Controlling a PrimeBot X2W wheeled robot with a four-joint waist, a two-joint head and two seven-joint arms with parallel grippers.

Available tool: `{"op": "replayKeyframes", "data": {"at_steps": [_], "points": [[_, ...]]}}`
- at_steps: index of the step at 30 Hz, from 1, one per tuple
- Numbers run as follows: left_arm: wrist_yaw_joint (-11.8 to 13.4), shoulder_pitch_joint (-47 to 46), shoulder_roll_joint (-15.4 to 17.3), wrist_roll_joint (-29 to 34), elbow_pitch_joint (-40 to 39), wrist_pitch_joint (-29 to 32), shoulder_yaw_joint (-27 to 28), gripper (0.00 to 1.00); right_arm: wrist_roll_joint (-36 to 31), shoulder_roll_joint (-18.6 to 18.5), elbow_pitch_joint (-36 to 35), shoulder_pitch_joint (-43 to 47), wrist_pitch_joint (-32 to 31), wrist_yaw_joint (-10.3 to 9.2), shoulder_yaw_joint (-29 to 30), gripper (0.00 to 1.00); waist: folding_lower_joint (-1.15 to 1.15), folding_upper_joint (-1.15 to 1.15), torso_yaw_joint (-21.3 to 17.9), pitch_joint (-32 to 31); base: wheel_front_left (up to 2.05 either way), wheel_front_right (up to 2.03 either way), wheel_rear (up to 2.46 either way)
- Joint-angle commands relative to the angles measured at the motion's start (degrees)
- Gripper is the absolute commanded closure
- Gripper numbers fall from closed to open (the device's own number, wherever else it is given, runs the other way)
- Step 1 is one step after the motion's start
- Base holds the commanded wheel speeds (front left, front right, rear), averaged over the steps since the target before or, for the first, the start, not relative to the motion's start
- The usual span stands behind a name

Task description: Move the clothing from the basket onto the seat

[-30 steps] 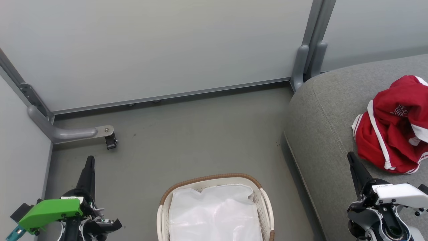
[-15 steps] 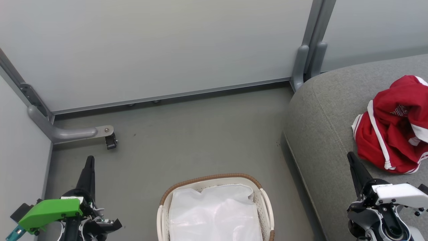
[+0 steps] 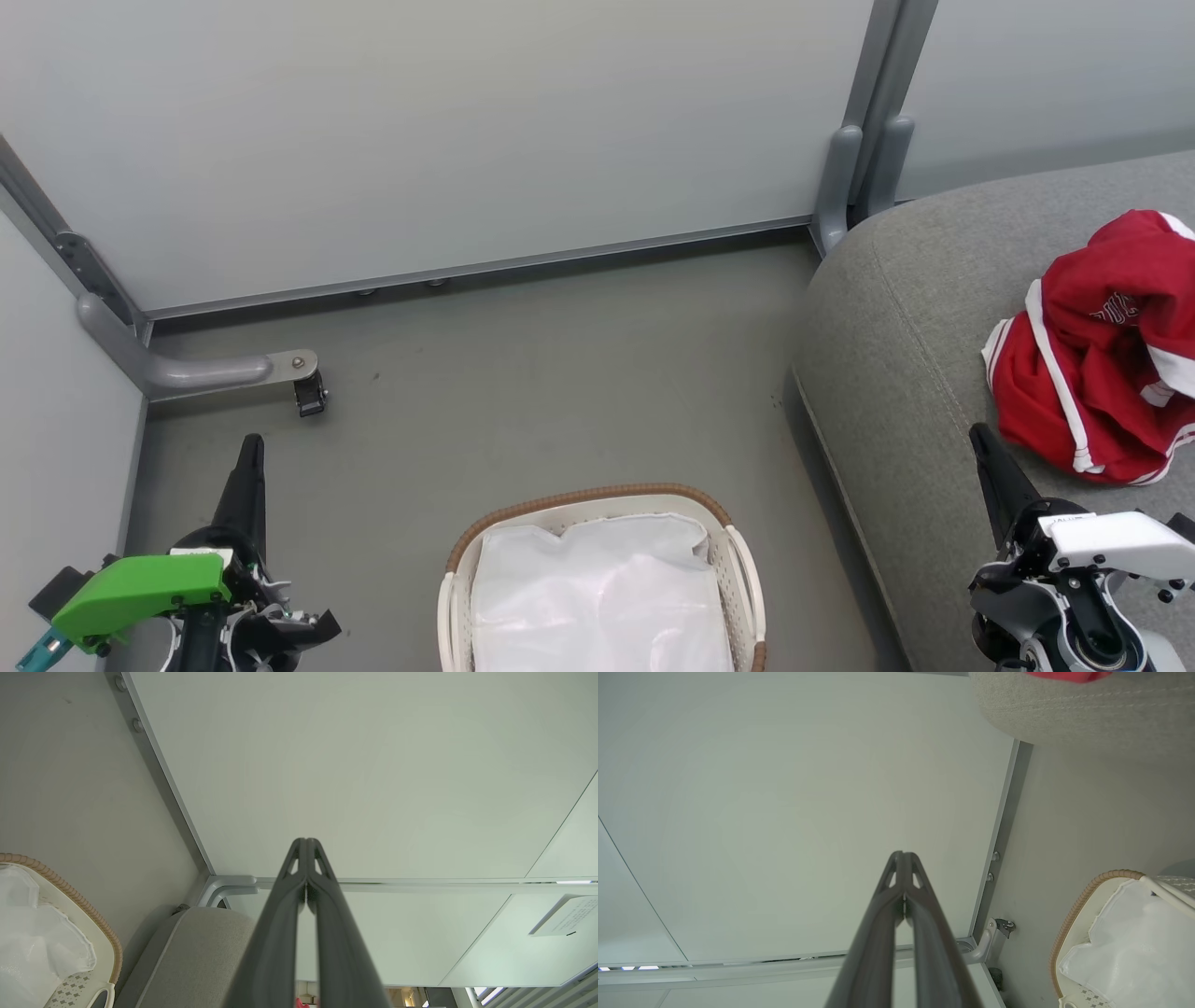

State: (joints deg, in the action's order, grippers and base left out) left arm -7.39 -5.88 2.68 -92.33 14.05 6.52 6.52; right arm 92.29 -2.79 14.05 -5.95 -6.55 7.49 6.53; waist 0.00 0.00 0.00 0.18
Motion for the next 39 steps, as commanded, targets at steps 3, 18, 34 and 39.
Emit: {"op": "replayKeyframes", "data": {"at_steps": [3,18,34,39], "points": [[-0.2,-0.7,0.4,-0.2,-0.1,0.2,0.1,1.00,0.2,-0.2,-0.1,-0.5,-0.2,0.00,0.1,1.00,0.00,0.00,0.0,0.0,0.00,0.00,0.00],[-0.2,-0.7,0.4,-0.2,-0.1,0.2,0.1,1.00,0.2,-0.2,-0.1,-0.5,-0.2,0.00,0.1,1.00,0.00,0.00,0.0,0.0,0.00,0.00,0.00],[-0.2,-0.7,0.4,-0.2,-0.1,0.2,0.1,1.00,0.2,-0.2,-0.1,-0.5,-0.2,0.00,0.1,1.00,0.00,0.00,0.0,0.0,0.00,0.00,0.00],[-0.2,-0.7,0.4,-0.2,-0.1,0.2,0.1,1.00,0.2,-0.2,-0.1,-0.5,-0.2,0.00,0.1,1.00,0.00,0.00,0.0,0.0,0.00,0.00,0.00]]}}
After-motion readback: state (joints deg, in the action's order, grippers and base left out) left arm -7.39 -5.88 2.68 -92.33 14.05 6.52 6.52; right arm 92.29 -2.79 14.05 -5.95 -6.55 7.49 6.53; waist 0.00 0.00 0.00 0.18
